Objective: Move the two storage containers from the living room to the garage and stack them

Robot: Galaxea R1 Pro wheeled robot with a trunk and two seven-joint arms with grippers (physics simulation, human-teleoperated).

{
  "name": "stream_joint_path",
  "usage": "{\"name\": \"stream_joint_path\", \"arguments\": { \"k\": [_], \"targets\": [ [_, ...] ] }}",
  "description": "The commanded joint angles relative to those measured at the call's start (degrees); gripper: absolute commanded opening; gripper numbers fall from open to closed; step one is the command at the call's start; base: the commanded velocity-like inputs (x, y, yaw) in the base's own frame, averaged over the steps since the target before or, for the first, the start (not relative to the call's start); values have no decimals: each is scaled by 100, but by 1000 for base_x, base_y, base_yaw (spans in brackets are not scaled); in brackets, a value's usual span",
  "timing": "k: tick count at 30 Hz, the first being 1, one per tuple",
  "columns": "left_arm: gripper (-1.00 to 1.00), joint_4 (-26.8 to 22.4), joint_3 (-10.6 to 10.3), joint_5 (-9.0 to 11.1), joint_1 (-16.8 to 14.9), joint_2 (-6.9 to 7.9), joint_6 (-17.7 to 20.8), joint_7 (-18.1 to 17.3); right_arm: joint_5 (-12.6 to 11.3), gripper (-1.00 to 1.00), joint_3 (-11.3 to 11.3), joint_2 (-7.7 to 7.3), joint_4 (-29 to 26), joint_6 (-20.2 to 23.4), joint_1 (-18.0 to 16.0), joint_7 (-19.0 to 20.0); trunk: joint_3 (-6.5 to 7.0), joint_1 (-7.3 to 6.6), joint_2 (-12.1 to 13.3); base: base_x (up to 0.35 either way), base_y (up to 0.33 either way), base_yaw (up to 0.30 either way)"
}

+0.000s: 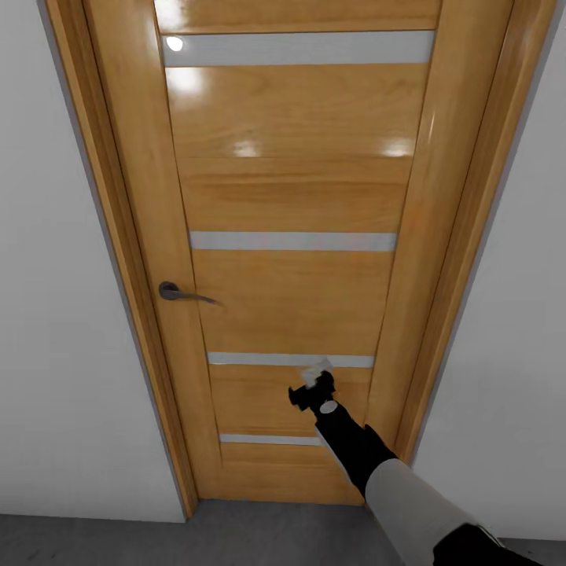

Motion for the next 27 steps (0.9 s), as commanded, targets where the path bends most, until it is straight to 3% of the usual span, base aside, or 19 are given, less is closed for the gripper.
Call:
{"name": "stream_joint_path", "arguments": {
  "k": [1, 5, 9, 12, 13, 16, 20, 27],
  "targets": [
    [100, -7, 1, 35, -1, -1, -6, 7, -65, 100, 23, 0, -39, 217, -153, 422, -6, 0, -3, 0, 0, 0],
    [100, -7, 0, 31, 1, -1, -6, 7, -135, 100, 36, 0, -315, 349, -235, 1065, -6, 0, -3, 0, 0, 0],
    [100, -11, 0, 26, 1, -1, -9, 1, -128, 100, 104, 0, -501, 378, -363, 1179, -6, 0, -3, 0, 0, 0],
    [100, -15, 0, 19, 1, -1, -10, -1, -95, 100, 125, 0, -528, 375, -596, 769, -6, 0, -3, 0, 0, 0],
    [100, -16, 0, 18, 1, -1, -7, -1, -83, 100, 136, 0, -533, 345, -629, 414, -6, 0, -3, 0, 0, 0],
    [100, -13, 0, 18, 2, 0, -5, -1, -77, 100, 359, 0, -537, 325, -656, 136, -6, 0, -3, 0, 0, 0],
    [100, -9, 0, 18, 2, -1, -4, -1, -67, 100, 775, 0, -544, 300, -660, 17, -6, 0, -3, 16, 0, 0],
    [100, -8, 0, 18, 1, 5, -4, -1, -69, 100, 1008, 0, -563, 72, -657, -23, -6, 0, -3, 102, 0, 0]
  ]
}}
